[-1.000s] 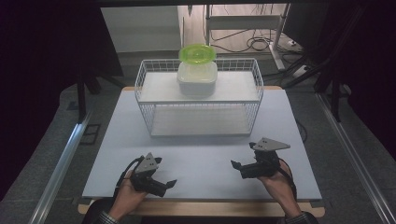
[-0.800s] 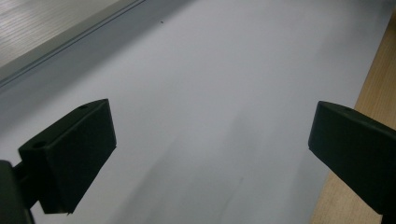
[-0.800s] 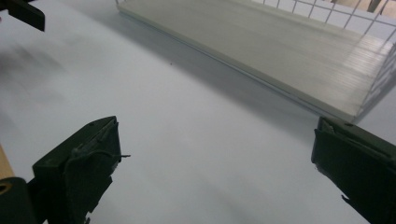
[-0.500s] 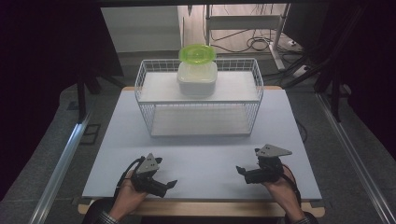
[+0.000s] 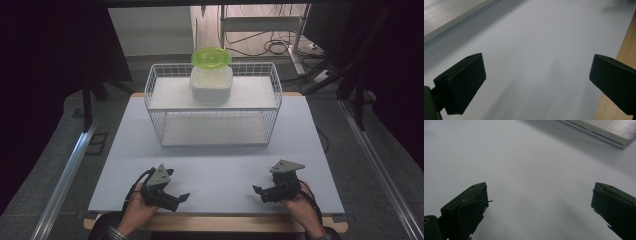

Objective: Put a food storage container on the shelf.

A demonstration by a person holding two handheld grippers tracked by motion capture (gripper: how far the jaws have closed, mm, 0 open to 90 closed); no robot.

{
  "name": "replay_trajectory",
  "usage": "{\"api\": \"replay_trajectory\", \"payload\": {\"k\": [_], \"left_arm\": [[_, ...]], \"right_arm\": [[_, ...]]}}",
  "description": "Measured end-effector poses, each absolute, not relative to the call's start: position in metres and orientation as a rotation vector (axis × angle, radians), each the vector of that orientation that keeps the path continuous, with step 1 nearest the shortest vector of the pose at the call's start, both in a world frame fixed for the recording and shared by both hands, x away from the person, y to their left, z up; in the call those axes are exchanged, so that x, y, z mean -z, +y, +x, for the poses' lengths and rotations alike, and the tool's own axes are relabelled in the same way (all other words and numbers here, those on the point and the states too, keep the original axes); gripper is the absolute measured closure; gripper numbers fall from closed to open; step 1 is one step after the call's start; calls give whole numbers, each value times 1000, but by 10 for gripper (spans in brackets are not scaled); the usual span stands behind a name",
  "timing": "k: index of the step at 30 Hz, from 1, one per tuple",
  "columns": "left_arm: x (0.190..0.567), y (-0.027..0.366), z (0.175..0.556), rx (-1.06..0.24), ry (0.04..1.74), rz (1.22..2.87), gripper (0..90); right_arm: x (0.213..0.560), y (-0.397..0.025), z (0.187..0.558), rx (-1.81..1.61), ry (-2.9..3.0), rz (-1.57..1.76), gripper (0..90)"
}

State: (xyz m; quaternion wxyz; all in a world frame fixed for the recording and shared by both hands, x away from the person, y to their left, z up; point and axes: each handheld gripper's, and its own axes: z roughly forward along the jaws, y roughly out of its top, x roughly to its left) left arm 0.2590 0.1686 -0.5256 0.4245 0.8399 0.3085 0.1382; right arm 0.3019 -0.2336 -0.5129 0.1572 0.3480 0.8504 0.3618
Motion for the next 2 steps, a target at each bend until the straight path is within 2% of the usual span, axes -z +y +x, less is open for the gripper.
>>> {"api": "replay_trajectory", "payload": {"k": [2], "left_arm": [[525,169,259,-348,773,2098,6]], "right_arm": [[513,-233,302,-1036,2433,998,12]]}}
